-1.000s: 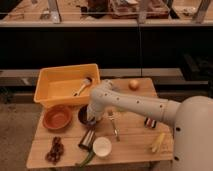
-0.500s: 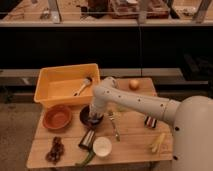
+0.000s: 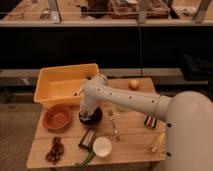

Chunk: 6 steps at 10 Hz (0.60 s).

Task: Wipe purple bowl with towel

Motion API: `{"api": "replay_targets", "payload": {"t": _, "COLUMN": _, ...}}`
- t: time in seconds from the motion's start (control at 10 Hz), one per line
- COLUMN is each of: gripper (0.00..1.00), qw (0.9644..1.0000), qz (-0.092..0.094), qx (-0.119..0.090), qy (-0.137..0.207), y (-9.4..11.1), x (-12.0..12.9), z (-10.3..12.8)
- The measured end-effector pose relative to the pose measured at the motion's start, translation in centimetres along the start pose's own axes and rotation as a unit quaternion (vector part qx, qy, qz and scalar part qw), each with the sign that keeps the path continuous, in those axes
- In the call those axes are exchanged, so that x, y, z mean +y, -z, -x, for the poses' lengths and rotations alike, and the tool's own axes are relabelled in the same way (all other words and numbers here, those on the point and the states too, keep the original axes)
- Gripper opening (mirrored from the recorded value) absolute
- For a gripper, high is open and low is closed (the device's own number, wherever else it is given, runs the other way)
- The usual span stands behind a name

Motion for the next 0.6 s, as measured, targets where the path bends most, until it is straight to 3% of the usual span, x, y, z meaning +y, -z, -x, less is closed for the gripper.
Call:
{"api": "replay_targets", "payload": {"t": 0.2, "gripper": 0.00, "qw": 0.9998, "qz": -0.013, "qx": -0.007, "qy": 0.011, "y": 0.2, "x": -0.3, "z": 1.4}}
{"api": "replay_targets", "payload": {"t": 0.6, "gripper": 0.00, "qw": 0.9996, "qz": -0.012, "qx": -0.027, "qy": 0.001, "y": 0.4, "x": 3.4, "z": 2.7}}
